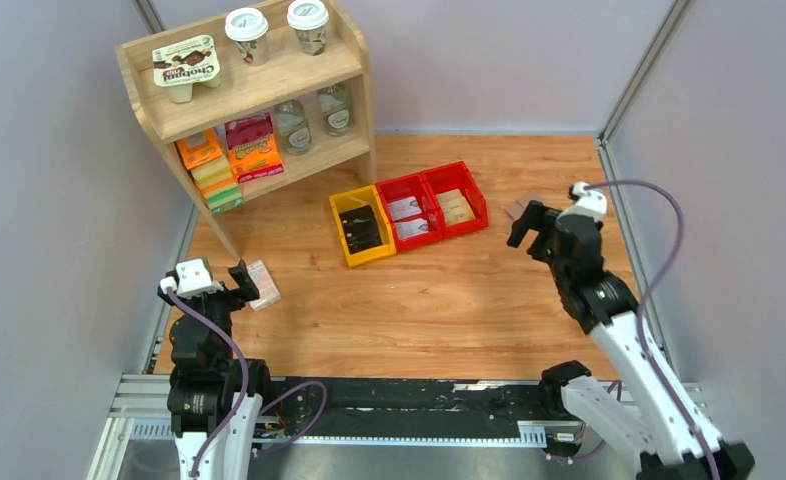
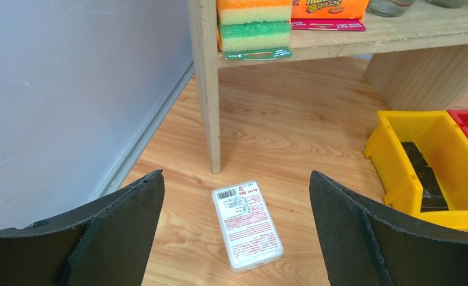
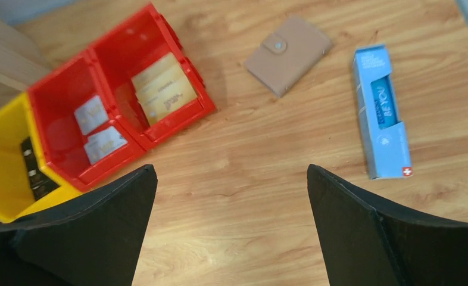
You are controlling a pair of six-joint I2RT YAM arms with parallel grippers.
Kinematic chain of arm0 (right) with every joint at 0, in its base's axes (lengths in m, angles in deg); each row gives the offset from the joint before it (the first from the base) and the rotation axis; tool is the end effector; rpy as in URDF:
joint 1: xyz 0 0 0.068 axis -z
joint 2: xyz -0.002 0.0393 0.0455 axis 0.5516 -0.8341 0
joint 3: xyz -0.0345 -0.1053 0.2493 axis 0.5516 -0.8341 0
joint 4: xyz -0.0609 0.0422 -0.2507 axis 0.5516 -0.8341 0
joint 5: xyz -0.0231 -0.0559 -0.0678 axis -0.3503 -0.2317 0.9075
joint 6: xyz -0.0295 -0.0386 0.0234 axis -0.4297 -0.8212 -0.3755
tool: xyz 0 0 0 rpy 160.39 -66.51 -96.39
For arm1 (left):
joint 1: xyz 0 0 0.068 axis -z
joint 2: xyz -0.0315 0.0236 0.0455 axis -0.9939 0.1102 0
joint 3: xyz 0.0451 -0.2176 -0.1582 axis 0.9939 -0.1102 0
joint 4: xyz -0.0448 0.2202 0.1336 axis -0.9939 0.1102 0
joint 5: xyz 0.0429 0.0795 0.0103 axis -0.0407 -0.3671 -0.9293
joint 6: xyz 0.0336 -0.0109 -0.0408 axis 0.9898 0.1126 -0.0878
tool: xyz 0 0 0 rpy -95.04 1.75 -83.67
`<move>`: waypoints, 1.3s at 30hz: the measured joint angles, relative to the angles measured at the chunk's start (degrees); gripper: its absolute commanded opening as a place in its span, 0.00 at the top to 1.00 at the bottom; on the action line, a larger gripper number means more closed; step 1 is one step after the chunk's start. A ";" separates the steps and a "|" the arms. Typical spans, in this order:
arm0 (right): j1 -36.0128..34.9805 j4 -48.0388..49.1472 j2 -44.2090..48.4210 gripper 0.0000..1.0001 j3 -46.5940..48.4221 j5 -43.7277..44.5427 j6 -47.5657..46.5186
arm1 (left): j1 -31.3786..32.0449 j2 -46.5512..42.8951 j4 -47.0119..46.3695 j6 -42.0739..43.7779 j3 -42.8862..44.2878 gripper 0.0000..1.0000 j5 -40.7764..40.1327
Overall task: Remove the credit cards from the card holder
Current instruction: Move the card holder to the center of the board.
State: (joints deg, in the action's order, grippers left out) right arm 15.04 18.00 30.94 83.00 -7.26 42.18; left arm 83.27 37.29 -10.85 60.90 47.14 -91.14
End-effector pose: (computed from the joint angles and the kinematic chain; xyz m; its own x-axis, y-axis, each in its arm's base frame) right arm 0.1521 0.0383 0.3168 -0.3501 0.2586 -0.9003 0.1324 0.9652 0.2257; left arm 0.0523 0.0095 0.2820 0.0117 -0.1049 -0.9944 -0.2641 0.9588 -0.1042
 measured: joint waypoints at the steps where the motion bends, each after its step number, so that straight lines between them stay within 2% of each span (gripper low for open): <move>1: 0.20 0.02 -4.94 0.00 0.98 -0.02 1.20 | 0.00 0.00 0.04 0.00 0.00 0.00 0.00; 5: 3.17 1.27 -20.83 0.00 5.49 -1.64 5.55 | 0.00 0.09 0.11 0.00 0.00 0.00 0.24; 9: 10.29 3.56 -34.45 0.02 9.22 -6.27 11.63 | 0.00 1.68 0.11 0.02 0.02 0.00 1.22; 17: 17.99 9.92 -53.55 0.25 14.51 -13.73 22.03 | 1.64 5.29 0.42 0.02 0.26 0.00 1.75; 25: 20.90 13.53 -63.17 0.36 17.92 -15.37 29.31 | 2.40 9.99 0.50 -0.04 0.28 0.00 2.51; 28: 21.00 15.15 -65.13 0.48 18.78 -15.30 31.12 | 2.71 11.34 0.52 -0.04 0.28 0.00 2.75; 30: 21.00 16.15 -66.40 0.63 19.30 -15.21 31.91 | 2.84 12.37 0.52 -0.09 0.28 0.01 3.23; 36: 21.11 18.23 -66.47 0.98 18.56 -15.17 33.62 | 3.08 16.04 0.72 -0.92 1.33 0.01 5.20; 39: 21.14 19.23 -64.54 1.00 16.76 -15.67 33.51 | 3.08 19.50 0.87 -2.12 3.21 0.01 6.29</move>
State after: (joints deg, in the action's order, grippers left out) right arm 36.18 37.23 -33.60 99.77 -22.93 75.69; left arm 86.35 56.79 -9.98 58.78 50.36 -84.85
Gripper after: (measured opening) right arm 0.035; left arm 0.990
